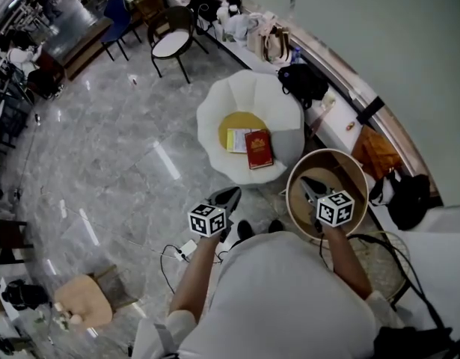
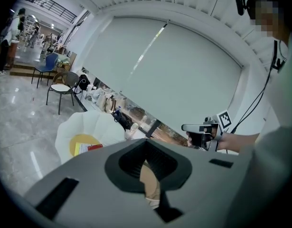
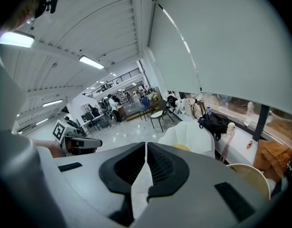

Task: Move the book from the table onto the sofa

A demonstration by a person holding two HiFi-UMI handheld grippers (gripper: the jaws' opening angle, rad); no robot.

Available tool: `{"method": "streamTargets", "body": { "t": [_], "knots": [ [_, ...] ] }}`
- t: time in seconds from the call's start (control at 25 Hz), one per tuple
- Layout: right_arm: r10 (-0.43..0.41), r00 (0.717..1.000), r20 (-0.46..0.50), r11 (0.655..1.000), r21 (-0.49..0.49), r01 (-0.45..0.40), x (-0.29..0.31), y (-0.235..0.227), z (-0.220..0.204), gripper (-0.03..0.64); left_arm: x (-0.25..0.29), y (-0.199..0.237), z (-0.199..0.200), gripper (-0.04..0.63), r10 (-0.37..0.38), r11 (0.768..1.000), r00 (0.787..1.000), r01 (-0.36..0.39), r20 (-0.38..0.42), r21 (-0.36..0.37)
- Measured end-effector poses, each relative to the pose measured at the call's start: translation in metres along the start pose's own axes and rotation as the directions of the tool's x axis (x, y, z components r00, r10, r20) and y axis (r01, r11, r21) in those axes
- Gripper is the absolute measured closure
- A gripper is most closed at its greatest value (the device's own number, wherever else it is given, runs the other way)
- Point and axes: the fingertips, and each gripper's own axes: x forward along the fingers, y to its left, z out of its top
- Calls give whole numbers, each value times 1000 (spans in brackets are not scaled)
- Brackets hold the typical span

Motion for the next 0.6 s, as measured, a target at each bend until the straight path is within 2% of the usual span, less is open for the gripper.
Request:
{"method": "streamTargets", "body": {
  "t": [0.28,0.6],
  "knots": [
    [-23,1000,13,999,36,22,-2,-7,-2,575,-2,2,-5,594,18,1000,1000,-18,6,-20],
    [-13,1000,22,999,32,12,2,-5,3,575,-2,-1,-1,594,6,1000,1000,-6,-4,14]
  ]
}}
